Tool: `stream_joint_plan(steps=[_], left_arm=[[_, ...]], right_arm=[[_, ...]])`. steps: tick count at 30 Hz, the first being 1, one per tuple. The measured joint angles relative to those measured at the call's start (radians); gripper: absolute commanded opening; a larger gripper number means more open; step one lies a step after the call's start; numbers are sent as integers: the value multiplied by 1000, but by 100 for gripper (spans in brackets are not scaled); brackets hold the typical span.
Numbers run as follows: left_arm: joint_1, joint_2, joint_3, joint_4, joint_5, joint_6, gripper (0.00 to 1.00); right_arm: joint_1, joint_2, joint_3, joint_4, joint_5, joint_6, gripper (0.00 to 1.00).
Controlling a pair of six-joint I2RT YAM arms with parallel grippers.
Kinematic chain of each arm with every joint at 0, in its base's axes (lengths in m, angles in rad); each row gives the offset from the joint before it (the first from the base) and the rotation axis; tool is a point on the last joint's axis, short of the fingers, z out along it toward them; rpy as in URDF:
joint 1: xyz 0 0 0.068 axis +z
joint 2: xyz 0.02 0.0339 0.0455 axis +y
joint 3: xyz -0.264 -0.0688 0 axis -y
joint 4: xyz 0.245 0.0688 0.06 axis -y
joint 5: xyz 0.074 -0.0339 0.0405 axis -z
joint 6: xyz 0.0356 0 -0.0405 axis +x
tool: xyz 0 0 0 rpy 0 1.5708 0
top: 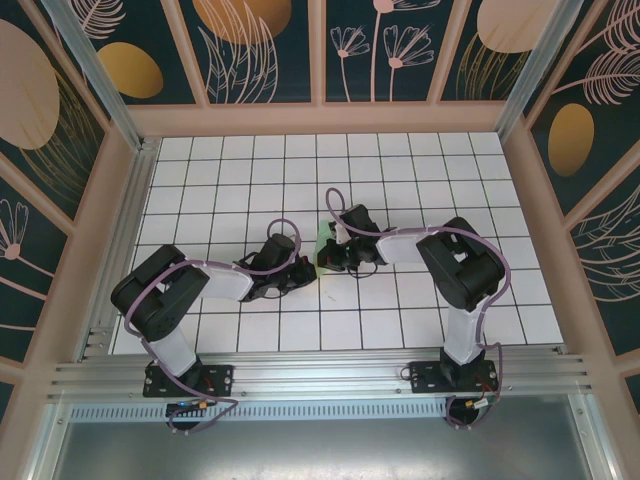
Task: Fold a paper plane with a square sheet of paper (pick it up from the middle)
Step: Fourth fold the wing at the center of the table.
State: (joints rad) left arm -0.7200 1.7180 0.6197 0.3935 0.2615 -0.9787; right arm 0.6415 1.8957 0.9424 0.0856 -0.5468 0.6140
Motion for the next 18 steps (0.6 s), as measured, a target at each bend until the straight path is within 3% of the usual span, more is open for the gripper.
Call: stream_joint_plan(steps=[18], left_arm=[[0,0,-13,22,2,1,0]], right_arm=[[-124,95,134,-63,-61,-119,7]])
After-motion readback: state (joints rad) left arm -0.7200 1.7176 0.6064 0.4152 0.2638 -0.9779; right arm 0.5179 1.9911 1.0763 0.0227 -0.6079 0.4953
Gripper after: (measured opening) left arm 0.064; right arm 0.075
